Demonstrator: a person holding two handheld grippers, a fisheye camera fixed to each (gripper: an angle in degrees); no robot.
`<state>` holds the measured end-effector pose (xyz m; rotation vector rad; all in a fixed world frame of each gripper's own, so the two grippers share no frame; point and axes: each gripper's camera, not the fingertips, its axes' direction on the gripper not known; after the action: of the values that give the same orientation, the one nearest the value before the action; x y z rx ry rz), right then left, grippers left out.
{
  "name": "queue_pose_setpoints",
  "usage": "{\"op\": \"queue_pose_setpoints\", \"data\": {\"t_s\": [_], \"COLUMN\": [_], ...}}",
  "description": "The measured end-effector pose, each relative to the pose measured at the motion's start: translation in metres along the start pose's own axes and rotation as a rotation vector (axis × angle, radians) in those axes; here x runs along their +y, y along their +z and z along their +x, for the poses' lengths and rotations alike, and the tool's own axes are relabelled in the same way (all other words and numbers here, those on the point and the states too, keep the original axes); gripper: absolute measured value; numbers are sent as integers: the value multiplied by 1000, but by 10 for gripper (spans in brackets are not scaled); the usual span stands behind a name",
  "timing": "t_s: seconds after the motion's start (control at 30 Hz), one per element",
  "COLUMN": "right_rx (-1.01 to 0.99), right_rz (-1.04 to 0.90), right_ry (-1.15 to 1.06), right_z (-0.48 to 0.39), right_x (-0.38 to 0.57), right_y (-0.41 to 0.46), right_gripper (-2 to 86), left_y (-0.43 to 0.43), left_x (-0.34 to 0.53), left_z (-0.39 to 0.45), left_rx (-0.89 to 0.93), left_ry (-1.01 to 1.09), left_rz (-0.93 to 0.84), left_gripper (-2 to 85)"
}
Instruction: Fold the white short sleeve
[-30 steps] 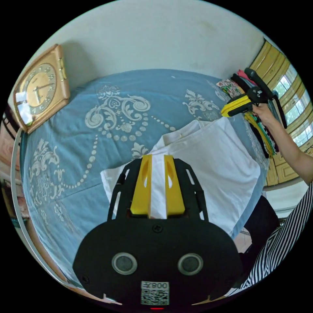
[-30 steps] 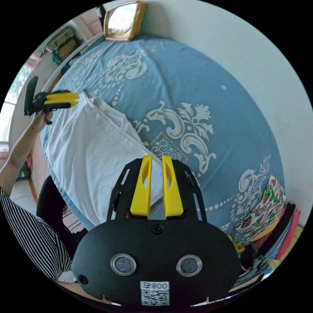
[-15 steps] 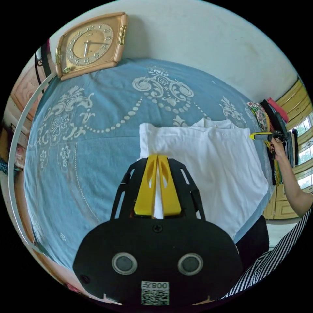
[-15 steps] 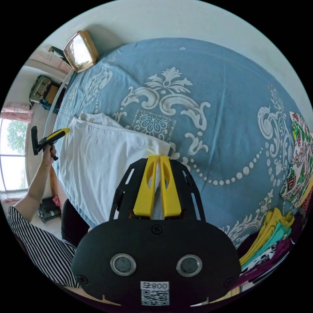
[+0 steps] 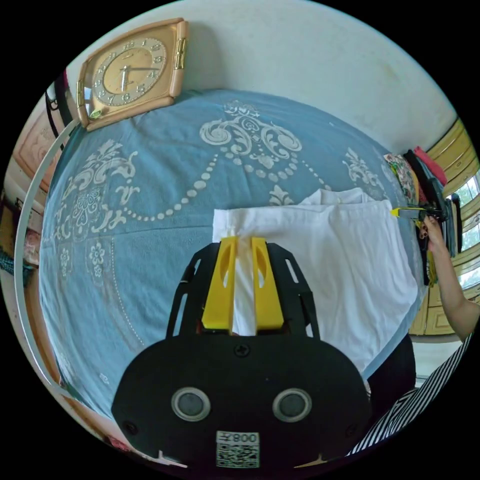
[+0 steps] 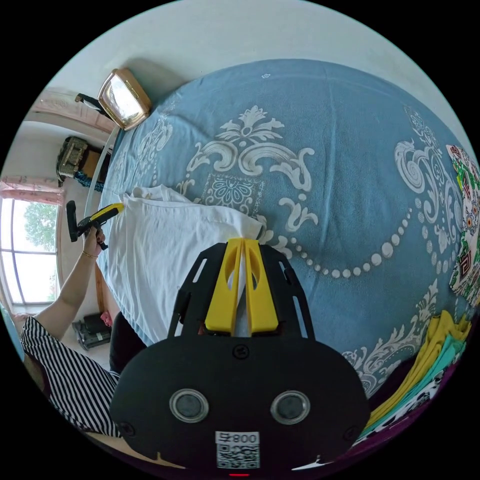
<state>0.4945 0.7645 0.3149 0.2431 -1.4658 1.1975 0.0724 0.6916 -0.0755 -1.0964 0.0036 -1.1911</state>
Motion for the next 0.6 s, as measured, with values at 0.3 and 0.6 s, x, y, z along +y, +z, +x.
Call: {"op": "queue_pose_setpoints", "data": {"t_s": [0.3,0.6], "right_rx": [-86,-226], "right_rz": [32,59], "right_ry": [35,139], "right_z": [55,113], "right_x": [16,36], "right_y": [-3,10], "right_gripper": [6,6], "left_y": [-87,-142], "left_x": [9,28], "left_z": [-30,-74], "left_rx": [66,256], "left_ry": [-60,-294], "left_rz": [109,169], "left_gripper": [8,6]}}
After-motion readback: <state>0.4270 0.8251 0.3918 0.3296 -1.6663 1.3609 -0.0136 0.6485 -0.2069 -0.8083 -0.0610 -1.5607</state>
